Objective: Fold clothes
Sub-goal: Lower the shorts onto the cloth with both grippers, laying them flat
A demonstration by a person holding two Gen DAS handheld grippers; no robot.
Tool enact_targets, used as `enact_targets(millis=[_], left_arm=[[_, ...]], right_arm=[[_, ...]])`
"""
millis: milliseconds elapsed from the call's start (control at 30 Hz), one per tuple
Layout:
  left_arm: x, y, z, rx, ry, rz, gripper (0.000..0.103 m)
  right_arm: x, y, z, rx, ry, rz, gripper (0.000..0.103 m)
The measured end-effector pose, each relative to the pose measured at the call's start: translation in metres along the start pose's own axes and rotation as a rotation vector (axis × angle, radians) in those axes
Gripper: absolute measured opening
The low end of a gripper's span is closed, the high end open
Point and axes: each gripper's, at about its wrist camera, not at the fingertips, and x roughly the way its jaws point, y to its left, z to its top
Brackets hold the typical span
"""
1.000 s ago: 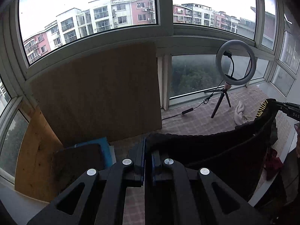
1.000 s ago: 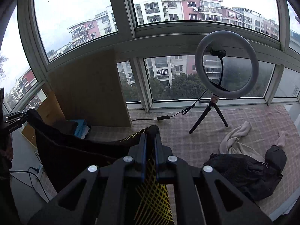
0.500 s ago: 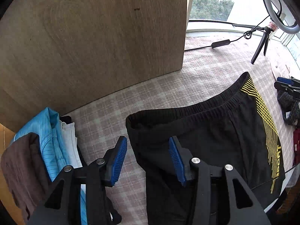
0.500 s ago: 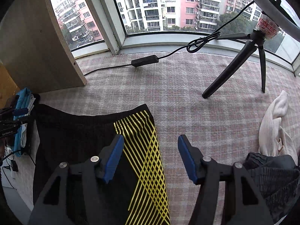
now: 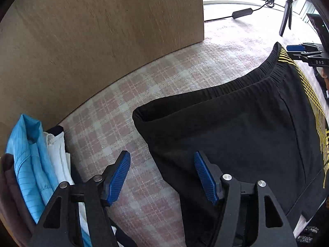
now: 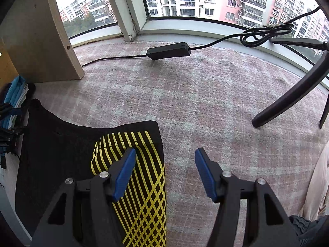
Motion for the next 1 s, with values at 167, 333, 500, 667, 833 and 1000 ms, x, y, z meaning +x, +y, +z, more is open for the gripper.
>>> enact_targets(millis=[167,333,500,667,833,1000], left_arm=[[-0.002,0.001,0.011,-0.042,-0.031,-0.106,0.009],[-0.029,-0.005,0.006,-0.026,-0.07,-0.101,0.007],[-0.047,0.017,0.013,-0.109,-0.109,-0.087,0.008],[-0.008,0.029,0.037,-0.149,-0.007,-0.049,0.026],[-0.03,0.039,0.032,-0.18,-0.033,-0.036,0.035],[-0.091,0.04,-0.02,-0.191,-0.067,-0.058,0.055]], right_arm=[[0.006,0.001,0.0,-0.024,-0.017,0.077,0.057],[0.0,0.003,-0.002,-0.018,-0.016,0.166,0.011],[-0.032,-0.015,-0.001,0.067,-0.109,0.222,0.006],[-0.004,-0.017,0.009,0.109,-0.059,0.108,0.007],[0.002,-0.008,0.01,0.074,-0.036,0.011,0.019],[-0.033,-0.013,0.0,0.087,-0.083,0.017,0.028]])
